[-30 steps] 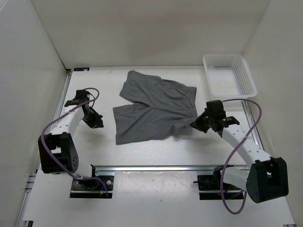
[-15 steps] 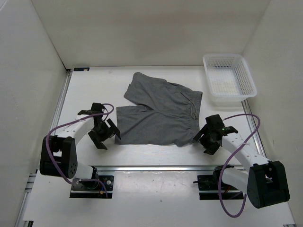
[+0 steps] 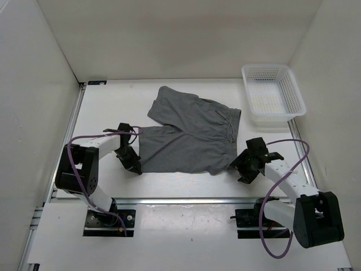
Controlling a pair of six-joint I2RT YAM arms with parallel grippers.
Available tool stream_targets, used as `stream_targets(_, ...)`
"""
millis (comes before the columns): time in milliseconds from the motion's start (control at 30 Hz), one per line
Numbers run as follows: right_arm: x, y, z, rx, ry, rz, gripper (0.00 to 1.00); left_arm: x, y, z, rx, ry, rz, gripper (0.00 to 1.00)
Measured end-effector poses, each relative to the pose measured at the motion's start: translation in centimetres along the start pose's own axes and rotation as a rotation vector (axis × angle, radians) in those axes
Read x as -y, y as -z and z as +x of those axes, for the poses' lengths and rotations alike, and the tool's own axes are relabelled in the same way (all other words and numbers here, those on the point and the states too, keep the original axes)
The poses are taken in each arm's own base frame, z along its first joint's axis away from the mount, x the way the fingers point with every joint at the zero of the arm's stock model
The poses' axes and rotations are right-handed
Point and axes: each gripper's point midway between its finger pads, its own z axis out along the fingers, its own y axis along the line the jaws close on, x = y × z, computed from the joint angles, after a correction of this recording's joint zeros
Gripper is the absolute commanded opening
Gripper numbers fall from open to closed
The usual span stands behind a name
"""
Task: Fold and stack the shorts
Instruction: Flatten the shorts out
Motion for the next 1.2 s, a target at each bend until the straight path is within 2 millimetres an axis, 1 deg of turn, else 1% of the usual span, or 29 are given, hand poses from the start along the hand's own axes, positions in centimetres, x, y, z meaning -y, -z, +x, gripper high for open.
stream_targets(100,-0.7,-0.1,-0.2,0.006,-0.010,-0.028,0.57,0.4,0.0,-0.3,0.002,-0.002,0.008,0.10)
stream_targets(133,-0.9,-0.1,-0.4,0.009,-0.011,-0.035,0.51,0.6,0.0,-0.5,0.008,-0.004,0.011,0.10)
stream_targets(200,-1.3,-0.1,-0.6,0.014,-0.016,-0.047,0.50,0.8,0.1,-0.8,0.023,-0.006,0.019,0.10)
stream_targets(233,-1.6,0.0,-0.9,0.021,-0.017,-0.055,0.53,0.9,0.1,-1.0,0.030,-0.007,0.022,0.10)
stream_targets(300,-2.2,0.3,-1.2,0.033,-0.020,-0.073,0.67,1.1,0.2,-1.3,0.039,-0.005,0.025,0.10)
stream_targets(333,-2.5,0.4,-1.5,0.041,-0.023,-0.087,0.78,1.2,0.3,-1.4,0.043,-0.003,0.028,0.10)
stream_targets(367,-2.8,0.6,-1.7,0.050,-0.025,-0.103,0.82,1.4,0.4,-1.5,0.048,-0.003,0.032,0.10)
stream_targets(500,-3.7,1.2,-1.9,0.058,-0.058,-0.158,0.83,1.9,0.7,-2.0,0.065,0.003,0.042,0.10)
stream_targets(533,-3.8,1.0,-2.0,0.059,-0.069,-0.171,0.79,1.9,0.7,-2.1,0.066,0.004,0.043,0.10)
stream_targets(567,-3.8,0.8,-1.9,0.055,-0.074,-0.179,0.72,1.9,0.7,-2.1,0.068,0.005,0.043,0.10)
stream_targets(667,-3.3,-0.4,-1.1,0.019,-0.092,-0.165,0.57,2.0,0.7,-2.1,0.069,0.008,0.044,0.10)
stream_targets(700,-3.1,-0.9,-0.9,0.004,-0.098,-0.153,0.45,2.0,0.7,-2.1,0.069,0.010,0.044,0.10)
stream_targets(767,-3.1,-1.6,-0.7,-0.023,-0.105,-0.145,0.28,2.0,0.8,-2.2,0.070,0.011,0.045,0.10)
stream_targets(800,-3.2,-1.8,-0.7,-0.031,-0.108,-0.145,0.13,2.1,0.9,-2.2,0.070,0.011,0.045,0.10)
stream_targets(867,-3.3,-1.9,-1.0,-0.033,-0.109,-0.146,0.02,2.4,1.3,-2.4,0.074,0.010,0.048,0.10)
stream_targets(900,-3.3,-1.8,-1.3,-0.028,-0.105,-0.144,0.00,2.6,1.6,-2.6,0.079,0.010,0.052,0.10)
stream_targets(967,-3.8,-1.2,-2.2,-0.012,-0.097,-0.142,0.00,3.5,2.9,-3.4,0.104,0.006,0.068,0.10)
stream_targets(1033,-5.0,0.0,-3.8,0.028,-0.072,-0.158,0.00,5.0,4.9,-4.6,0.141,-0.001,0.097,0.10)
stream_targets(1067,-6.0,0.9,-4.8,0.053,-0.058,-0.175,0.00,5.7,5.9,-5.3,0.167,-0.005,0.117,0.10)
stream_targets(1200,-10.8,5.5,-9.2,0.186,0.019,-0.280,0.00,8.8,12.2,-8.8,0.294,-0.016,0.211,0.10)
